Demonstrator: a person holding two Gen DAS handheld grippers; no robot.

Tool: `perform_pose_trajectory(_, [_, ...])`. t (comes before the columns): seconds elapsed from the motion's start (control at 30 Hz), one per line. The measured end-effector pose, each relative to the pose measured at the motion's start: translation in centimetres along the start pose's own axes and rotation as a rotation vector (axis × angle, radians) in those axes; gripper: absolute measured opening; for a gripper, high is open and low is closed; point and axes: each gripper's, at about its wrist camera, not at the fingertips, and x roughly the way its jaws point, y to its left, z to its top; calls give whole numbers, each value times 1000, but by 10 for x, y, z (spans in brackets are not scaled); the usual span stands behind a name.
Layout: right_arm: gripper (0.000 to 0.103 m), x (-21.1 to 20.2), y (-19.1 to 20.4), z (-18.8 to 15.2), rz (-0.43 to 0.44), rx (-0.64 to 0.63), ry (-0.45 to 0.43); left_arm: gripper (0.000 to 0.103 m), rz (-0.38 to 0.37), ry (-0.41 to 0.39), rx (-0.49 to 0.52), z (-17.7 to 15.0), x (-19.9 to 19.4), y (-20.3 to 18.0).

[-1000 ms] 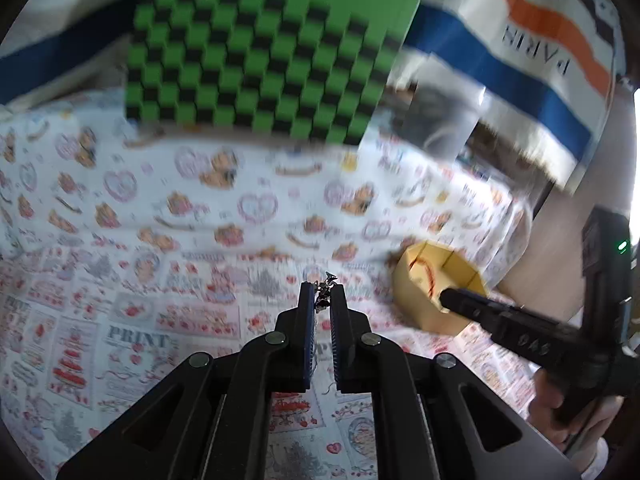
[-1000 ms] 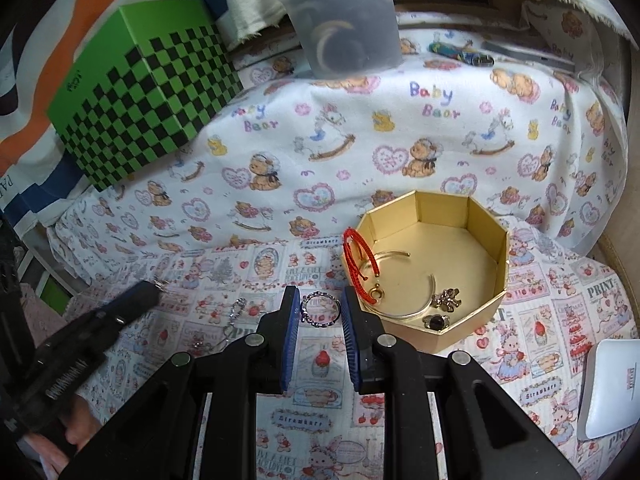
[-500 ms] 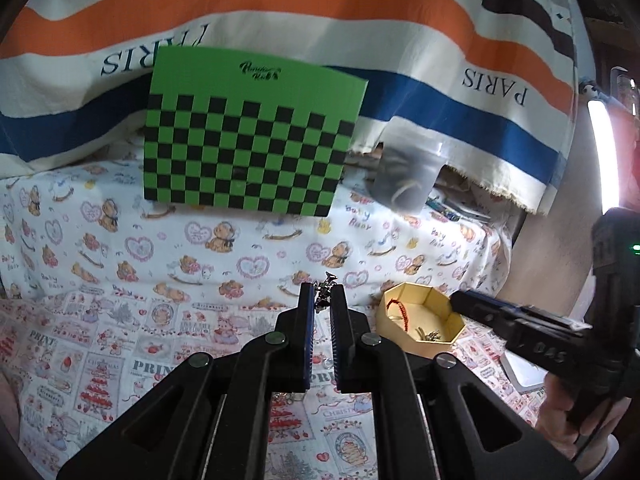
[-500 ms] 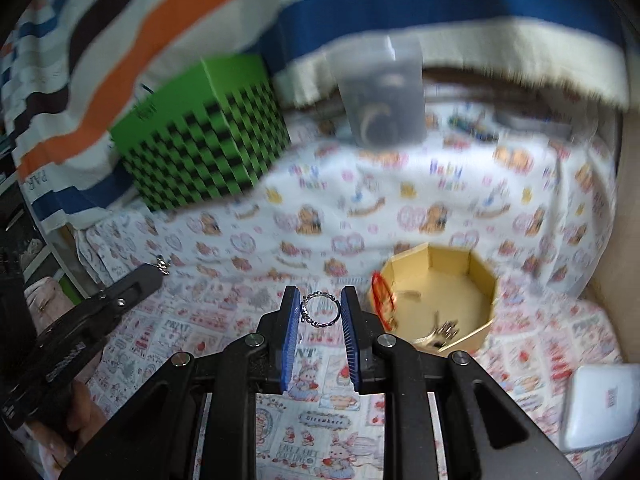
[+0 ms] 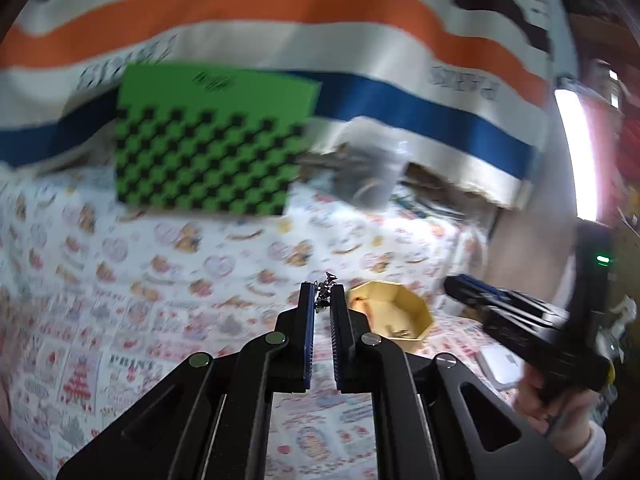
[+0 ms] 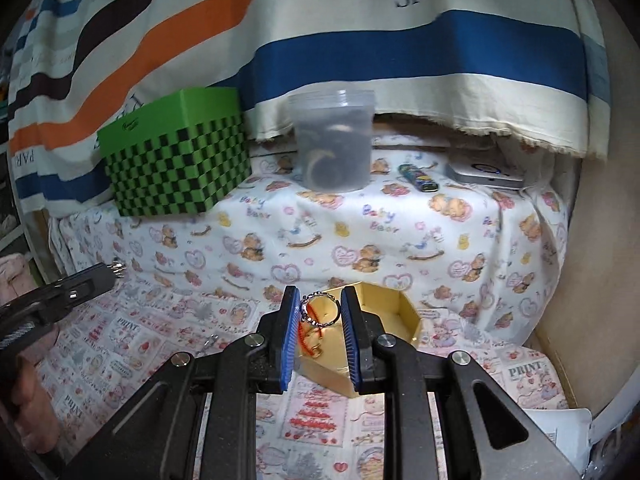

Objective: Organize jewelry
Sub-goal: 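Lift the ring and chain and carry both grippers over the gold box, then open the left gripper over the gold box while the right gripper releases the ring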

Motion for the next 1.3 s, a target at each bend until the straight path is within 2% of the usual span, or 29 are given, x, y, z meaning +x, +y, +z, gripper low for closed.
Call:
perform_pose_trajectory(0.07, [23, 2, -10, 0, 34, 45, 17, 7, 8, -8, 43, 3, 1, -13])
perform_pose_trajectory(0.2, [23, 14, -44, 0, 225, 264, 99, 7, 12, 67, 47, 13, 30, -28])
perform_pose_trajectory(0.33, [23, 22, -56, -3, 175, 293, 106, 7, -8, 135, 46, 21, 66, -42])
perform_pose_trajectory(0.47, [23, 30, -66, -6, 190, 325, 130, 7, -46, 230, 0, 17, 101, -52])
perform_pose_trajectory(0.57, [23, 37, -74, -6, 183, 358, 182, 7, 4, 232, -23, 10, 114, -58])
perform_pose_trajectory(0.63, [23, 40, -81, -7, 216, 407, 196, 7, -29, 258, -42, 7, 123, -61])
perform_pose_trajectory(0.8, [23, 47, -89, -10, 131, 394, 211, 7, -47, 332, -54, -3, 149, -66])
perform_pose_trajectory(0.9, [23, 56, -96, -14, 153, 431, 244, 7, -85, 374, -58, -11, 161, -67])
perform_pose_trajectory(1.1, [23, 63, -106, -17, 170, 467, 254, 7, -82, 395, -38, -25, 165, -66])
perform_pose_trajectory(1.13, [23, 64, -106, -17, 181, 468, 255, 8, -70, 384, -31, -26, 163, -66])
perform_pose_trajectory(1.2, [23, 67, -105, -18, 197, 460, 266, 24, -16, 369, -5, -26, 159, -66])
perform_pose_trajectory(1.27, [33, 64, -103, -17, 200, 454, 259, 26, 32, 332, 31, -25, 150, -66])
perform_pose_trajectory(1.3, [48, 61, -102, -15, 196, 447, 238, 27, 45, 318, 45, -23, 145, -64])
